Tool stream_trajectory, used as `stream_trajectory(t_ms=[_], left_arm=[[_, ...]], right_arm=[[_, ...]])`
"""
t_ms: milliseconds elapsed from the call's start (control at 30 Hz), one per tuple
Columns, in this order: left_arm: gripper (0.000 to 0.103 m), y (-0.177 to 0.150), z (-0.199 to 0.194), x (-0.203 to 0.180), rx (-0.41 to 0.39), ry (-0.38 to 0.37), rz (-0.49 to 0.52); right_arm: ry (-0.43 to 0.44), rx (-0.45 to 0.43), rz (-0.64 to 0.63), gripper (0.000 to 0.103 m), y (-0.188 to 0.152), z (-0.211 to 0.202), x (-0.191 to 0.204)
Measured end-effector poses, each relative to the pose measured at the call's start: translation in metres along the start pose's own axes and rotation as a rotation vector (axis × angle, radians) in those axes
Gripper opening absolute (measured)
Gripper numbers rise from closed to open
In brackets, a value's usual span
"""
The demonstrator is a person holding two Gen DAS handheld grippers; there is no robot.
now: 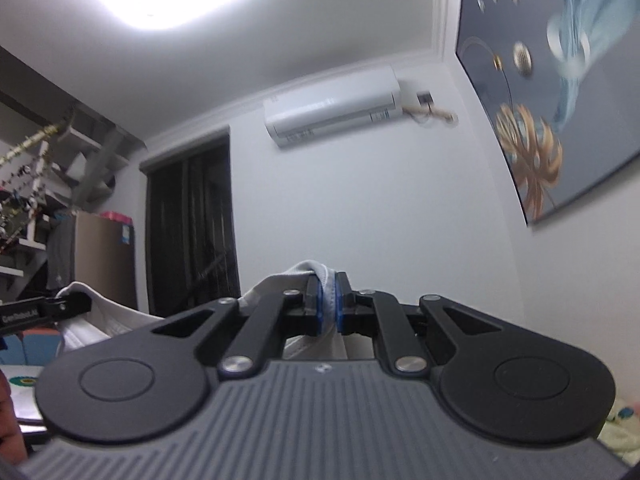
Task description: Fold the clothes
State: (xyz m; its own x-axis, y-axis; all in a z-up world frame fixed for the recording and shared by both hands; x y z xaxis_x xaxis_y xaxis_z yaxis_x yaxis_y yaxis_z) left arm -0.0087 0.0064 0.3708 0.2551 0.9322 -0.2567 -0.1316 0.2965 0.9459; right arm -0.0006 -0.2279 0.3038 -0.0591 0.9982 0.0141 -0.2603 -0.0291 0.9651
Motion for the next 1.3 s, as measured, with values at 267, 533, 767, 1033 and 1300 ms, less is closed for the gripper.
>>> stream_trajectory(t_ms=[267, 533, 767, 1033, 1300], left_arm=[[0.006, -0.168, 0.214, 0.079, 0.219, 0.116, 0.000], [0.007, -0.417, 0.409, 0.160, 0.453, 0.206, 0.032], [0.007, -0.643, 0.522, 0.232, 0.721, 0.289, 0.008], [0.010, -0.738, 0.540, 0.263, 0.943, 0.278, -0.040], [0.085, -0.697, 0.531, 0.259, 0.960, 0.166, -0.046]], right_arm=[[-0.039, 0.182, -0.008, 0.009, -0.157, 0.156, -0.041], [-0.083, 0.389, -0.016, 0.009, -0.367, 0.314, -0.085], [-0.084, 0.649, -0.020, 0.009, -0.578, 0.410, -0.113], [-0.005, 0.898, 0.157, 0.013, -0.675, 0.427, -0.129], [0.123, 0.917, 0.287, 0.074, -0.655, 0.429, -0.128]])
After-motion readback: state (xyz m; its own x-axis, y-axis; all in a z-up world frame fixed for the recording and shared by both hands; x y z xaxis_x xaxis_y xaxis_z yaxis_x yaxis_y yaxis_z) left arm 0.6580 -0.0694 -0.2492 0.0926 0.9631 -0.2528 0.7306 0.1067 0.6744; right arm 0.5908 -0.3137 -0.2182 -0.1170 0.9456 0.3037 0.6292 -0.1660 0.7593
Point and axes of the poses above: each gripper's, at about its wrist camera, not at the fingertips, and z roughly the way its jaws point, x to its left, y to its top, the point moved 9 cm from there along z, roughly the way its jaws point, and after that the axes turned 9 degrees about -z, right-handed, at the moved point
